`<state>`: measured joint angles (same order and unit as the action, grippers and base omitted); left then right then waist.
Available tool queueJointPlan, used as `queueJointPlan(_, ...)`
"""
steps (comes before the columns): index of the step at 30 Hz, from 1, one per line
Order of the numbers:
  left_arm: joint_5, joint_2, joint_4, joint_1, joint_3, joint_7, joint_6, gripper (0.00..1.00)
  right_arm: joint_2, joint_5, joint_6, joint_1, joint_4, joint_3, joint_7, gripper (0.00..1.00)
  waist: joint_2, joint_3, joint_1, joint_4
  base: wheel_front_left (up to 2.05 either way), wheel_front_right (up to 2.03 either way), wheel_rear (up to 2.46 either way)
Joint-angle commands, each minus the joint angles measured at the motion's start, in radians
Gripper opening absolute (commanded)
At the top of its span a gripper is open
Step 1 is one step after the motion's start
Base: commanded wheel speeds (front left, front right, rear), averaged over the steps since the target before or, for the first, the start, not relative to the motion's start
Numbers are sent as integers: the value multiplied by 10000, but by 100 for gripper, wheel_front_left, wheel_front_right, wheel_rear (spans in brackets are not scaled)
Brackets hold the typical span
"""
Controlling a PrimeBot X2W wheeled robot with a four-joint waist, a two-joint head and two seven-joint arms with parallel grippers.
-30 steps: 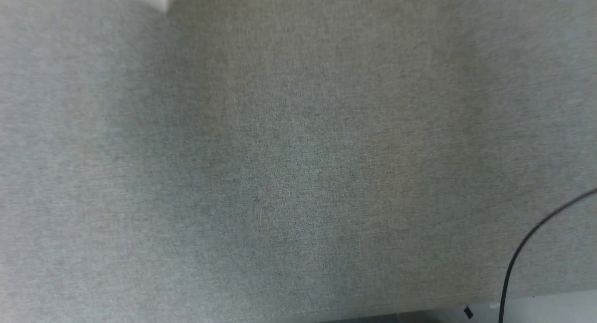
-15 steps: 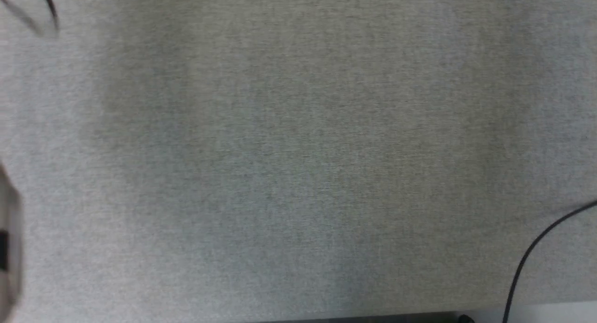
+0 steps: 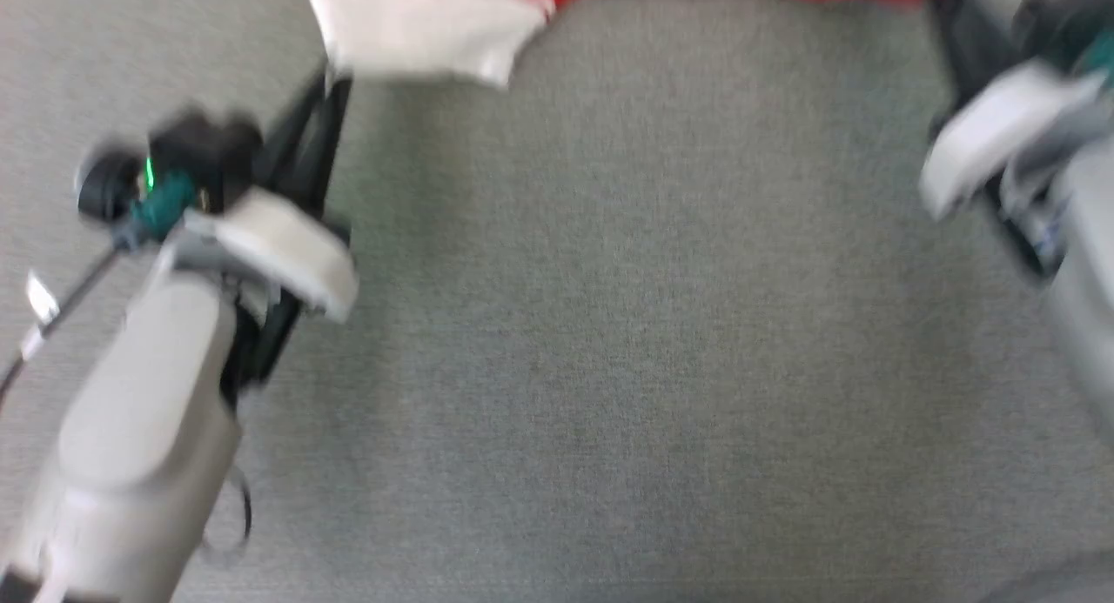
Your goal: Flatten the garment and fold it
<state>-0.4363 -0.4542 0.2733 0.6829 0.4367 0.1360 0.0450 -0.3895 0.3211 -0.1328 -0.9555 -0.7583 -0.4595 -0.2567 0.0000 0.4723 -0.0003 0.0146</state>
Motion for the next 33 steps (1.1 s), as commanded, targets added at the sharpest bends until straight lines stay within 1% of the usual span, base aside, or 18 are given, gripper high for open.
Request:
queueJointPlan(1, -157, -235, -184, -542, 4, -297, -141, 0, -13, 369, 21, 430, 87, -117, -15, 0, 0, -1475, 3, 266, 0, 0, 0)
queueJointPlan(3, -264, -602, -514, -1425, 137, -970, -251, 0, -184, 827, 21, 1056, 205, -462, 198, 0, 0, -1917, 3, 317, 0, 0, 0)
queueJointPlan(7, -810, -1187, -1388, -3080, 300, -2381, -441, 0, -745, 1452, 21, 2143, 704, -1312, 678, 0, 0, -2662, 3, 414, 0, 0, 0)
queueJointPlan(10, -1205, -1535, -2236, -4160, 390, -3269, -682, 0, -1144, 1956, 21, 2983, 1123, -1771, 1158, 0, 0, -3155, 3, 463, 0, 0, 0)
queueJointPlan(14, -1637, -1943, -3339, -5359, 497, -4207, -1023, 0, -1668, 2556, 21, 4076, 1656, -2043, 1801, 0, 0, -3752, 3, 479, 0, 0, 0)
queueJointPlan(16, -1783, -2000, -3595, -5635, 522, -4398, -1090, 0, -1773, 2735, 21, 4340, 1786, -2055, 1984, 0, 0, -3902, 3, 465, 0, 0, 0)
queueJointPlan(21, -2565, -2193, -4721, -6870, 704, -5211, -1300, 0, -2368, 3445, 21, 5594, 2503, -1921, 3028, 0, 0, -4505, 3, 400, 0, 0, 0)
queueJointPlan(23, -2958, -2172, -5072, -7269, 704, -5453, -1425, 0, -2628, 3646, 21, 6060, 2839, -1764, 3417, 0, 0, -4647, 3, 389, 0, 0, 0)
queueJointPlan(28, -3522, -2464, -5723, -7988, 901, -6252, -1569, 0, -3153, 4082, 21, 7265, 3746, -1226, 4434, 0, 0, -4813, 3, 391, 0, 0, 0)
queueJointPlan(31, -3902, -2594, -6021, -8318, 989, -6708, -1652, 0, -3336, 4276, 21, 7991, 4282, -889, 5059, 0, 0, -4842, 3, 378, 0, 0, 0)
queueJointPlan(33, -3938, -2661, -6150, -8380, 982, -6775, -1689, 0, -3341, 4321, 21, 8350, 4676, -623, 5208, 0, 0, -4806, 3, 351, 0, 0, 0)
